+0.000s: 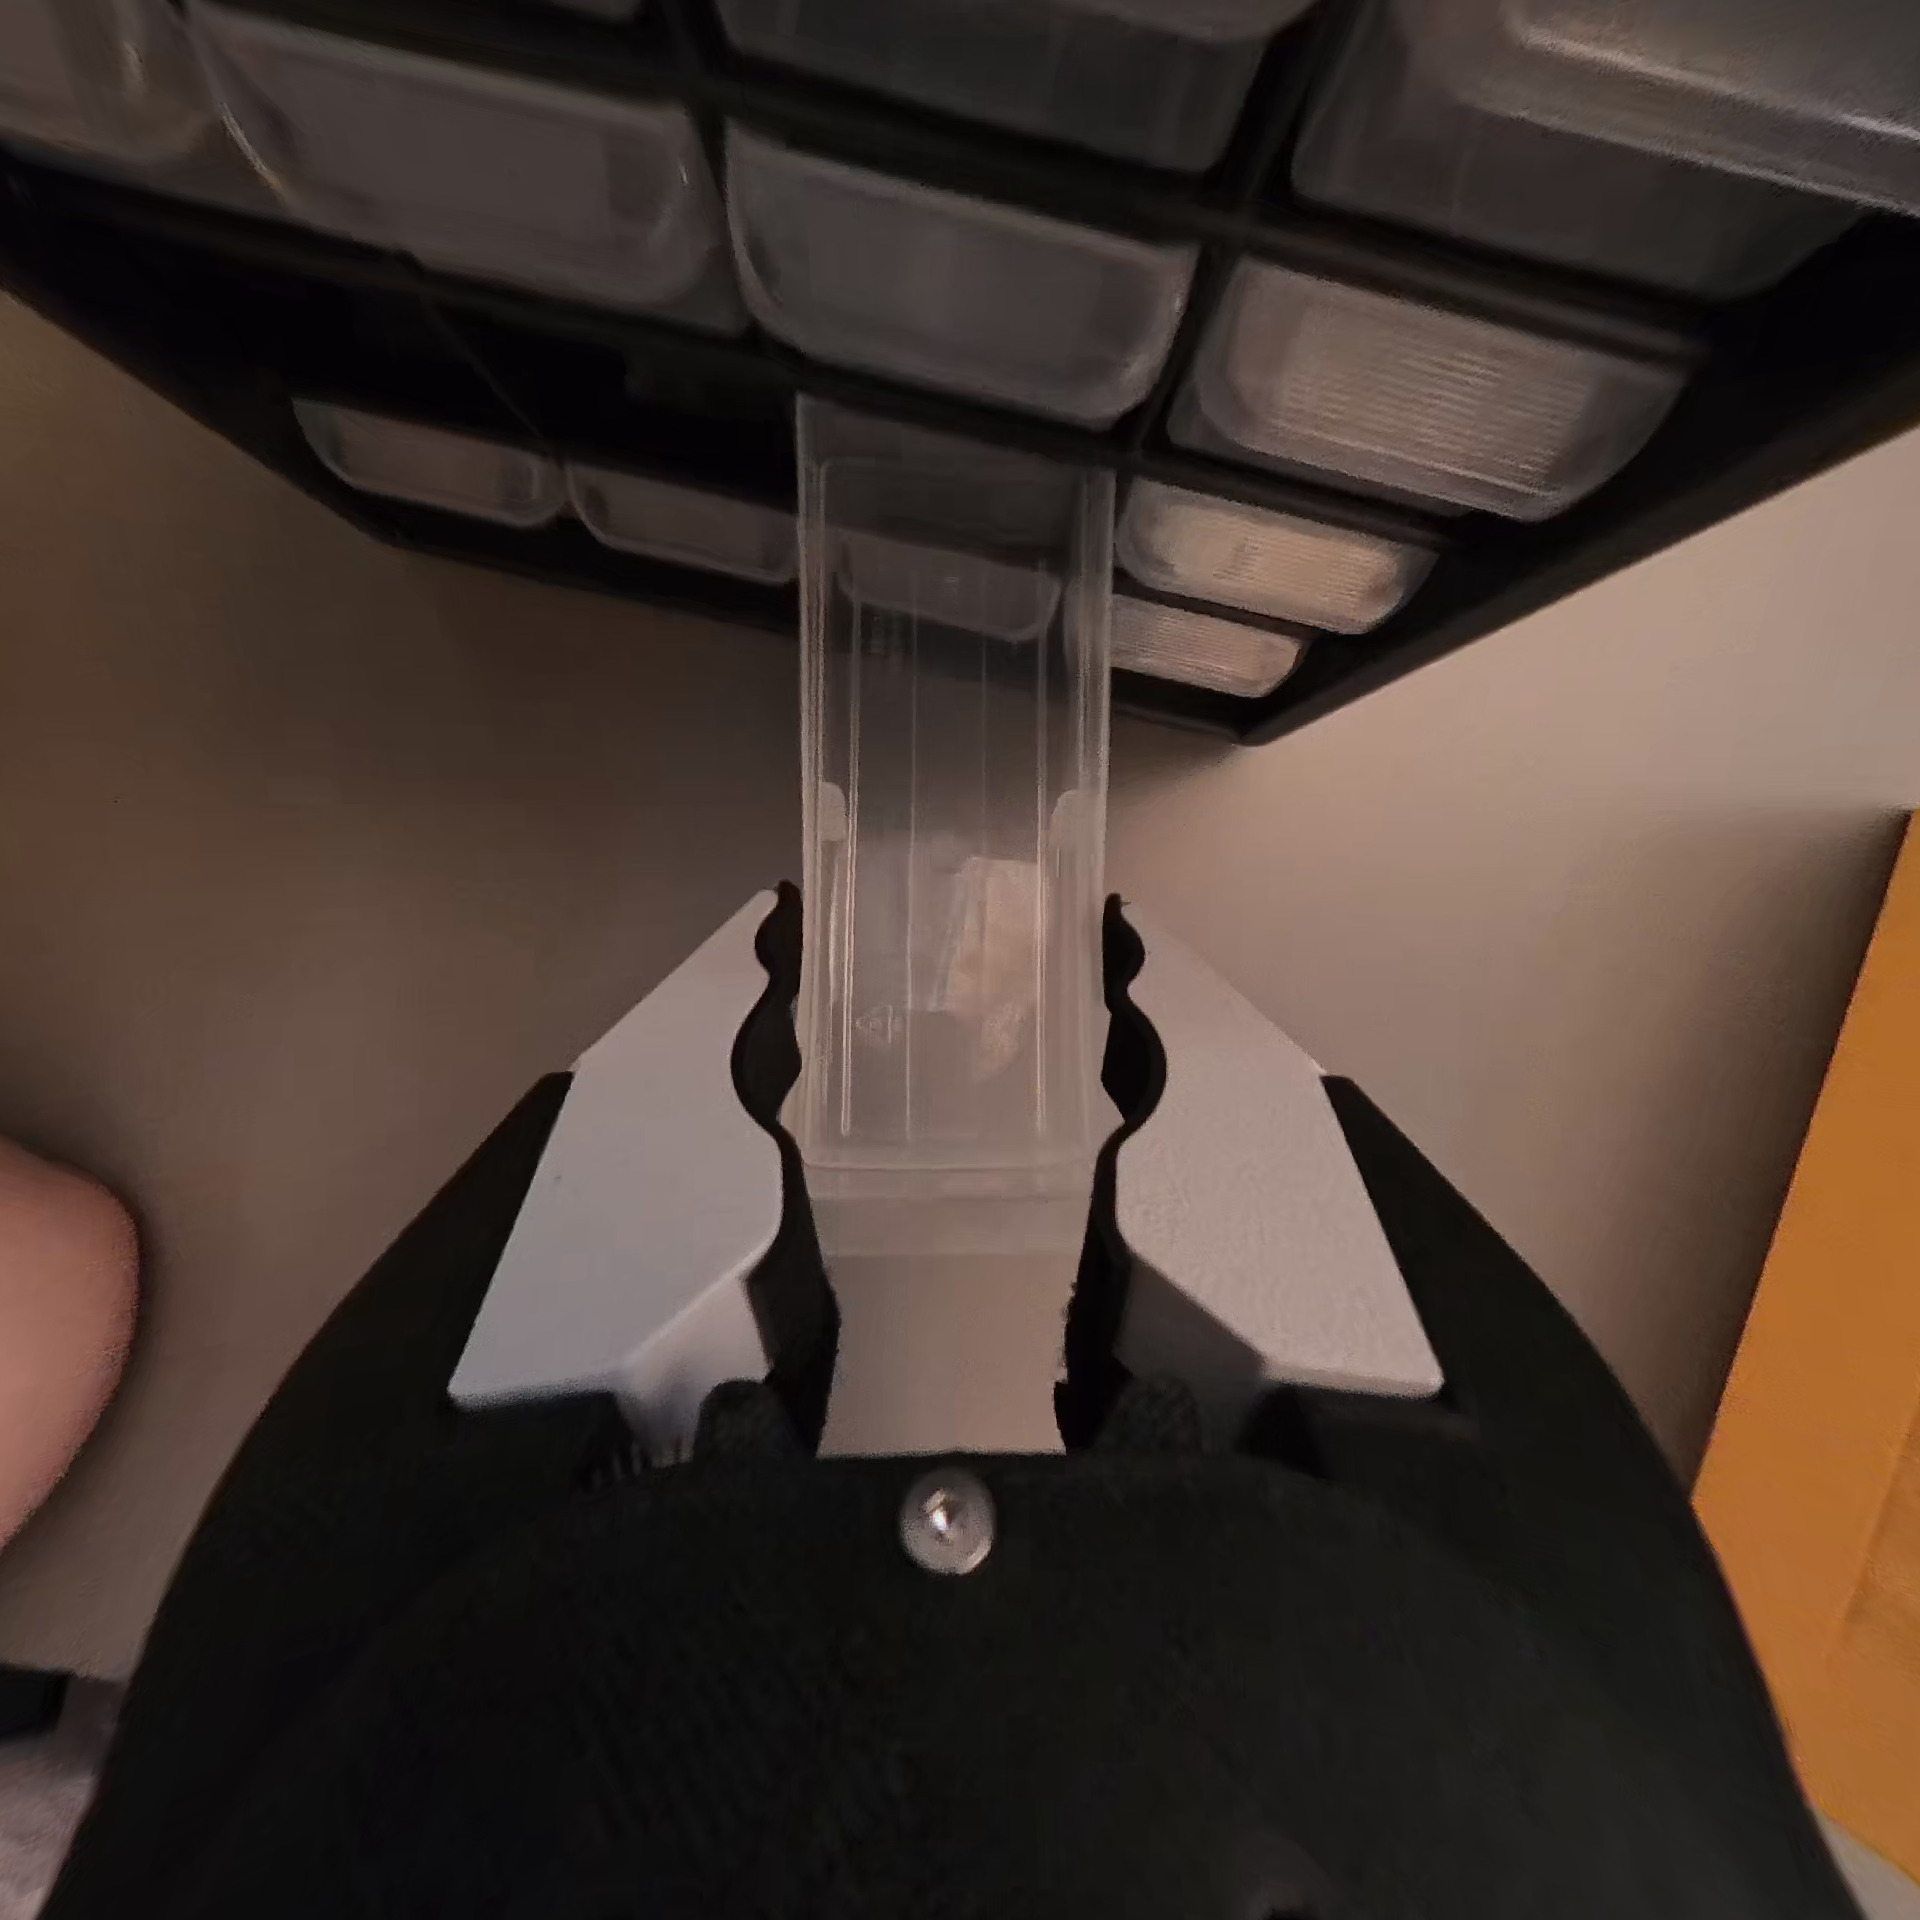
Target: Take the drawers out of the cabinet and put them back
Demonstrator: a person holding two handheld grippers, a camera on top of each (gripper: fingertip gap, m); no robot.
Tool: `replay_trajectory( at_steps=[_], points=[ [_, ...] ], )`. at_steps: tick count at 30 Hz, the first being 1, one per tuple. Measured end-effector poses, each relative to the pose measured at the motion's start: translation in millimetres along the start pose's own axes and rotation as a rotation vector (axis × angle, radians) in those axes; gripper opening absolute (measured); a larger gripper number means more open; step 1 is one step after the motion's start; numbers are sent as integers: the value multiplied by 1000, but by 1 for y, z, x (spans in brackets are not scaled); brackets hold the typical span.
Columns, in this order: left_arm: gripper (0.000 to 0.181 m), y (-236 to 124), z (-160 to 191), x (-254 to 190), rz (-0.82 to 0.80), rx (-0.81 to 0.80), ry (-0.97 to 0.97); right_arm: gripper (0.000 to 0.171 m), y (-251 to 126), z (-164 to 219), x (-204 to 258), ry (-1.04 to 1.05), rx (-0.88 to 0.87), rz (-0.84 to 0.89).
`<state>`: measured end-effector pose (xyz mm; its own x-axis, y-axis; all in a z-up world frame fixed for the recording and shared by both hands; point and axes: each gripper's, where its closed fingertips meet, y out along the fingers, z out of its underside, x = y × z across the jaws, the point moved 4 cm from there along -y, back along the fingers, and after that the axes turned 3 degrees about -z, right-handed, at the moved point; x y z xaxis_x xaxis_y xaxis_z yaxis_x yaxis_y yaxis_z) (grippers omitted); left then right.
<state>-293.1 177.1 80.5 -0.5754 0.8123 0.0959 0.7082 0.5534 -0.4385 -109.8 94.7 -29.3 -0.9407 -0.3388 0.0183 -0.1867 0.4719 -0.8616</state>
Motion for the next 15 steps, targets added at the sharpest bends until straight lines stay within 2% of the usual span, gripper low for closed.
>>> replay_trajectory(
  at_steps=[7, 12, 15],
  points=[
    [0, 0, 0, 0, -1, -2, 2, 58, 28, -3, 4, 52, -20, 57],
    [0, 0, 0, 0, -4, 0, 2, 60, 31, -13, 7, 72, -139, 52],
    [0, 0, 0, 0, -3, -1, 0, 67, 30, -17, 14, 39, -210, -10]
  ],
)
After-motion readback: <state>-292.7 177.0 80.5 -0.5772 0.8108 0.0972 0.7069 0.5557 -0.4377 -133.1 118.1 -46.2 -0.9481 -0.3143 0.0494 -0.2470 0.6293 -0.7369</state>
